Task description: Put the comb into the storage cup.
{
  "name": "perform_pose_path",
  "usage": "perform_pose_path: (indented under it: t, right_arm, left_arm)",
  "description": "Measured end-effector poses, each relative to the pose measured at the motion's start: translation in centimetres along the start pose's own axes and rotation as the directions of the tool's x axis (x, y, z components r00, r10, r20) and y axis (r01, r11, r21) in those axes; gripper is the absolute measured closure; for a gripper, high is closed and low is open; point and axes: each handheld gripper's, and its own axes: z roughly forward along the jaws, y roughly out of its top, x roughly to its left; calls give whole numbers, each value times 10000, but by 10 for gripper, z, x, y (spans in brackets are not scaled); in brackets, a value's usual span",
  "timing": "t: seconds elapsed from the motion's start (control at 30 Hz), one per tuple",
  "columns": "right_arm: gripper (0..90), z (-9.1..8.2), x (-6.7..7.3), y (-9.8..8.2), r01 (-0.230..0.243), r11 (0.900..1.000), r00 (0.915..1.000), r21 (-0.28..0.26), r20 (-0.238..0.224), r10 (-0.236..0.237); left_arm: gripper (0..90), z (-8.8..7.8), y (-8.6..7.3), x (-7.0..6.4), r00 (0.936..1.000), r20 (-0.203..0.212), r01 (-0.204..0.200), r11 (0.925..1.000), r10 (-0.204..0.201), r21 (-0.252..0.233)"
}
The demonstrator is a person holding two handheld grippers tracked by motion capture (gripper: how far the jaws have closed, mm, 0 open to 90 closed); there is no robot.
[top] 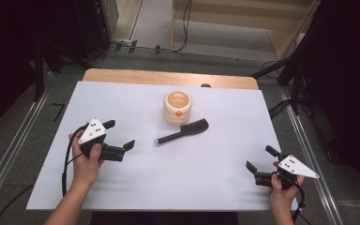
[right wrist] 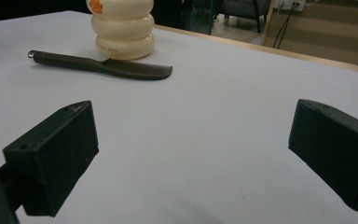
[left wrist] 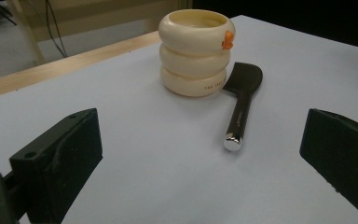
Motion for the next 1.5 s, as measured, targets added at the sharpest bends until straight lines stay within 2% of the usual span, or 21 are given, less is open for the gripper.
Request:
perform_pose_path:
  t: [0.2,0.57,0.7,0.87,0.97,1.27,1.33,1.4,1.5]
  right_arm:
    - [0,0,0,0,1,10000,10000,24,-16,-1]
    - [0,1,0,0,79,10000,10000,34,-26,-79]
    - [0,1,0,0,110,9999,9999,36,-41,-110]
    - [0,2,0,0,120,9999,9999,44,-48,-120]
    - [0,2,0,0,129,9999,9999,57,-61,-128]
    - [0,2,0,0,121,9999,9999,62,-88,-121]
    - [0,2,0,0,122,9999,9999,66,-95,-122]
    - [0,2,0,0,109,9999,9999,71,-92,-108]
    - [0,2,1,0,113,9999,9999,73,-99,-112]
  left_arm:
    - [0,18,6,-3,9996,284,-72,9998,66,203]
    - [0,45,14,-6,9963,853,-224,9951,141,963]
    - [0,53,16,-9,9948,929,-527,9926,426,1094]
    - [0,66,22,-12,9900,1204,-937,9810,737,1701]
    - [0,73,26,-13,9887,1271,-1027,9766,794,1888]
    - [0,92,33,-18,9830,1535,-1380,9573,1010,2540]
    - [0,97,34,-19,9810,1623,-1486,9491,1061,2777]
    - [0,102,34,-21,9790,1761,-1509,9451,1024,2898]
    - [0,108,35,-24,9751,1938,-1671,9320,1079,3218]
